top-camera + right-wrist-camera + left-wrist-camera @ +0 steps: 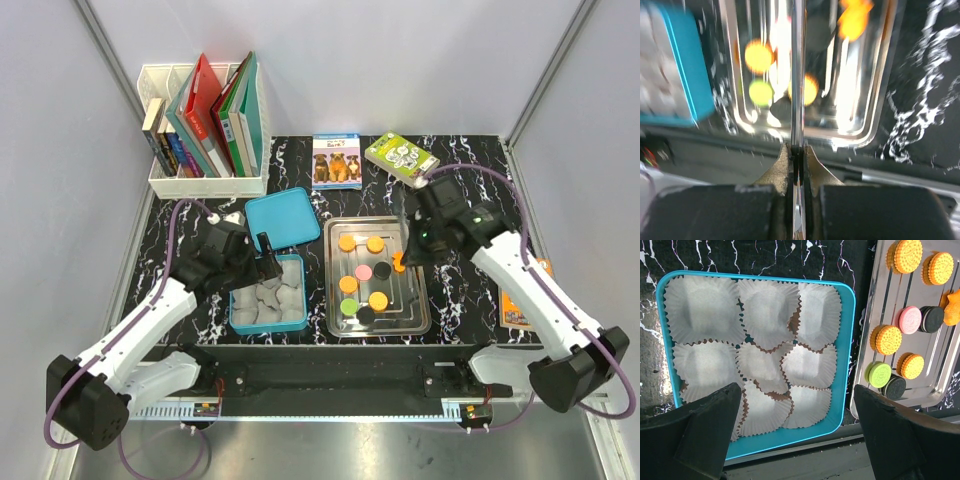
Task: Pack the cookies
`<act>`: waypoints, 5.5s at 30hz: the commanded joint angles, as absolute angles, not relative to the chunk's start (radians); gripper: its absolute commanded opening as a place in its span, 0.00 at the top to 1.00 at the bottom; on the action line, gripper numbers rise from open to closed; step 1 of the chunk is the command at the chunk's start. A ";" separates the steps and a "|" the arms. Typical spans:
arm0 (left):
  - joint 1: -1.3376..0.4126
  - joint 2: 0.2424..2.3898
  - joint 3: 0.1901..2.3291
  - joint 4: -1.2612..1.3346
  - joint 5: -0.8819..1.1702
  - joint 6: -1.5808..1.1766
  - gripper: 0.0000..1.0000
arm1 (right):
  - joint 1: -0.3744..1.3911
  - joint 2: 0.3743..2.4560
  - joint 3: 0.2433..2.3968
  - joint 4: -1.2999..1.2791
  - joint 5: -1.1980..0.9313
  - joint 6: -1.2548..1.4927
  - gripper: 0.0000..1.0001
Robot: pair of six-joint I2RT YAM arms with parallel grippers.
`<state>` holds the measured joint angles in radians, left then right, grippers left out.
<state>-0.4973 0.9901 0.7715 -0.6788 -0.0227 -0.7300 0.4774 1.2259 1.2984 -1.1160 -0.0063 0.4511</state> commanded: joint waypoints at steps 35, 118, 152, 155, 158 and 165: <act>-0.532 0.977 0.726 -0.634 -0.032 -0.729 0.01 | 0.620 1.180 0.980 -1.120 0.060 0.618 0.57; -0.520 0.810 0.896 -0.887 -0.348 -0.706 0.01 | 1.034 1.560 1.413 -0.770 -0.037 0.609 1.00; -0.522 0.836 0.864 -0.859 -0.310 -0.723 0.01 | 1.046 1.479 1.390 -0.830 0.073 0.641 0.59; -0.522 0.836 0.865 -0.861 -0.310 -0.723 0.01 | 1.046 1.431 1.394 -0.860 0.138 0.649 0.59; -0.522 0.836 0.864 -0.856 -0.304 -0.726 0.01 | 1.046 1.368 1.387 -0.888 0.217 0.663 0.58; -0.522 0.857 0.853 -0.831 -0.268 -0.732 0.01 | 0.970 1.272 1.302 -0.948 0.261 0.687 0.58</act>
